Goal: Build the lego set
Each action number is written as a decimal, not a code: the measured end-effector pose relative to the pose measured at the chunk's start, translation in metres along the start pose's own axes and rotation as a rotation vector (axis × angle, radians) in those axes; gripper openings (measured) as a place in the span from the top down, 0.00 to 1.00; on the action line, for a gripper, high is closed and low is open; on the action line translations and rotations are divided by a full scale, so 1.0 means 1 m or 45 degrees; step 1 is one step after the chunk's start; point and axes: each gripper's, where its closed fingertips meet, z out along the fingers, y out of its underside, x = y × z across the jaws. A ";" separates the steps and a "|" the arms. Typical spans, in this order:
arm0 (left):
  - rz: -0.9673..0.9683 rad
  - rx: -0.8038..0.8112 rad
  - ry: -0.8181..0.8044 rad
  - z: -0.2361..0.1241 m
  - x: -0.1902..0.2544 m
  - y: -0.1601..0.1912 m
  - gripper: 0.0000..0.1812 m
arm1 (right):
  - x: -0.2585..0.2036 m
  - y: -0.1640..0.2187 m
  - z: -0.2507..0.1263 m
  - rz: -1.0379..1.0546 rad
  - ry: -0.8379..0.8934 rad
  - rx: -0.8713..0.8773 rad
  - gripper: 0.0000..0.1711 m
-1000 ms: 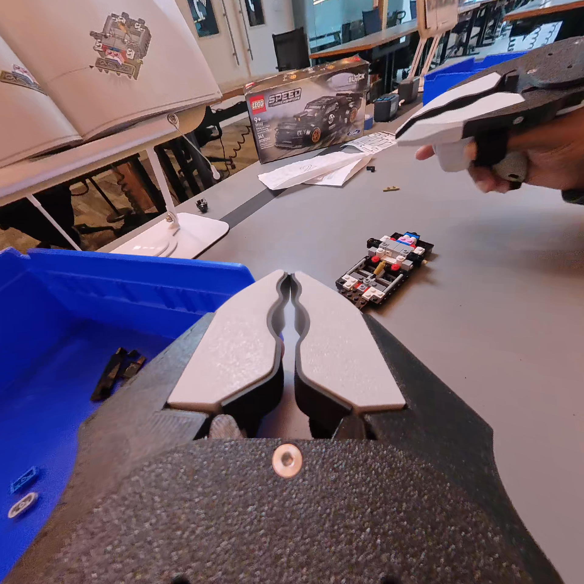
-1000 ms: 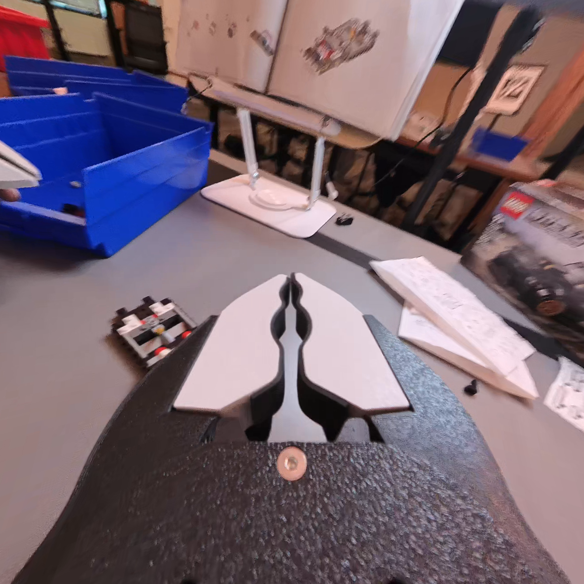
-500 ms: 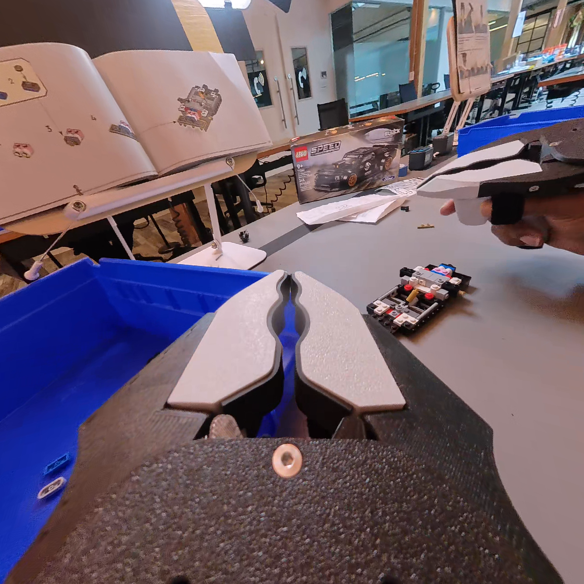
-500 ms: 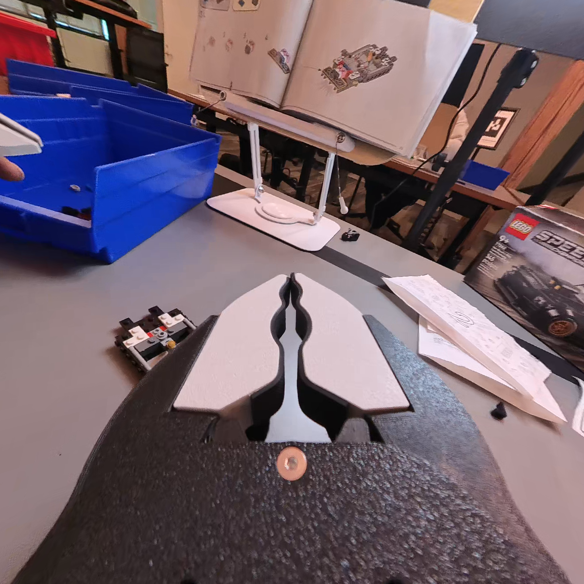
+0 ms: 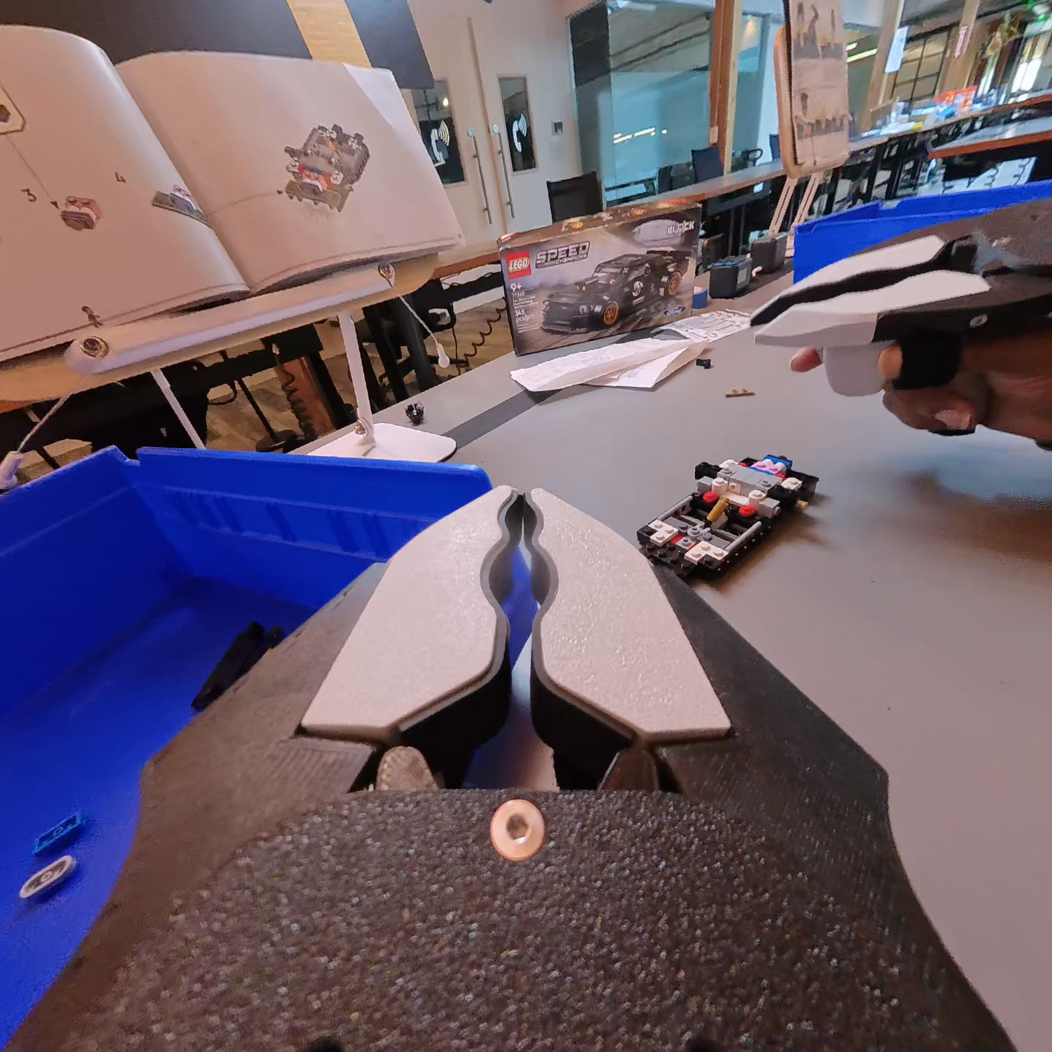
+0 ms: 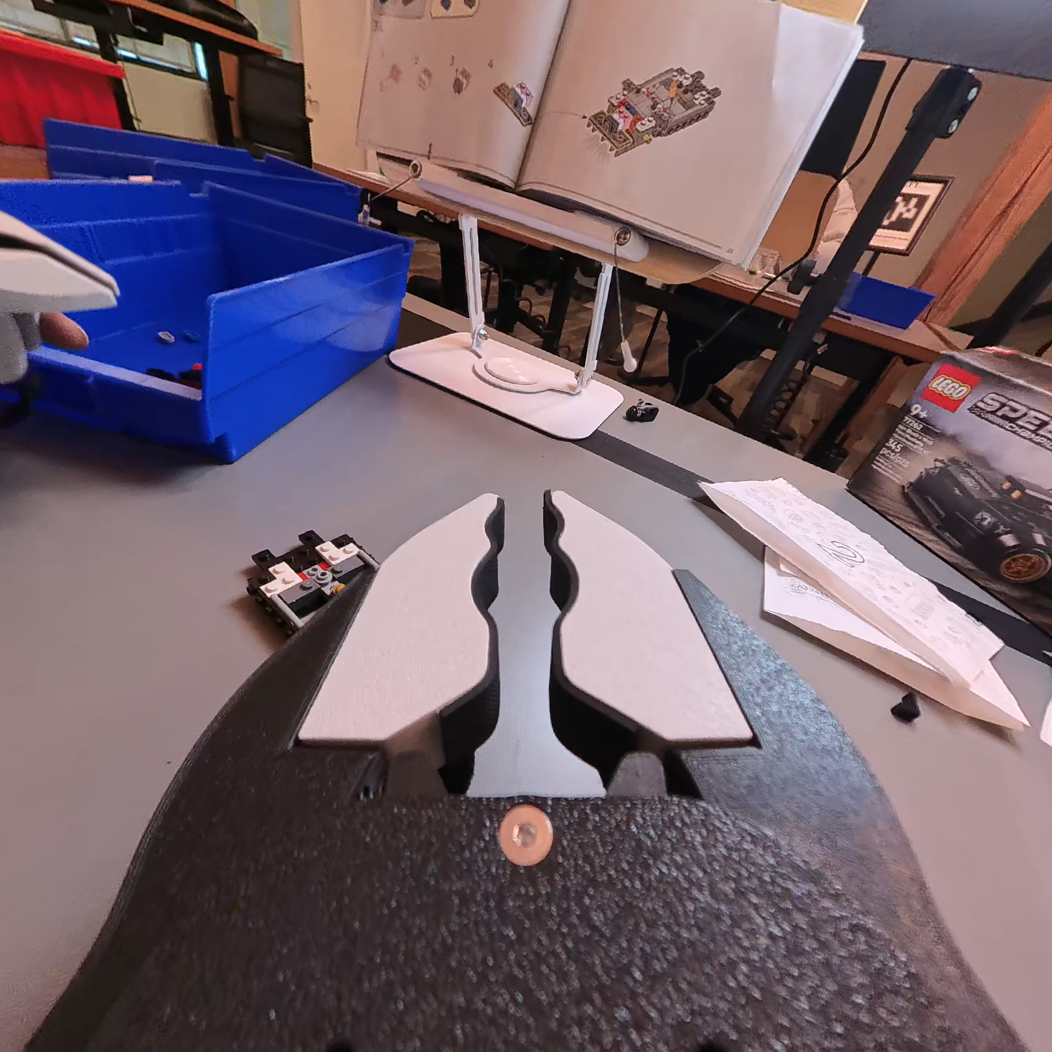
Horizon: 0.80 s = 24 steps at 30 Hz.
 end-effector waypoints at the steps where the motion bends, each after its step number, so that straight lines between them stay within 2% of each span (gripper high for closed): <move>1: 0.012 -0.009 -0.002 0.001 0.001 0.001 1.00 | 0.001 -0.001 0.000 0.015 -0.003 0.007 0.92; 5: 0.057 -0.014 0.020 0.002 0.009 0.000 1.00 | -0.004 -0.004 -0.001 0.023 -0.065 0.006 0.92; 7: 0.130 -0.031 0.017 0.003 0.012 0.002 1.00 | -0.006 0.000 0.001 0.023 -0.110 -0.045 0.89; 12: 0.091 -0.097 0.076 0.008 0.019 0.014 1.00 | -0.013 0.032 -0.001 0.034 -0.358 -0.309 0.79; 17: 0.171 -0.112 0.129 0.010 0.030 0.015 1.00 | -0.027 0.054 -0.025 -0.069 -0.654 -0.559 0.68; 19: 0.189 -0.127 0.153 0.012 0.036 0.018 1.00 | -0.028 0.071 -0.024 -0.151 -0.685 -0.696 0.63; 24: 0.261 -0.162 0.207 0.015 0.047 0.025 1.00 | -0.043 0.096 -0.013 -0.247 -0.812 -0.858 0.61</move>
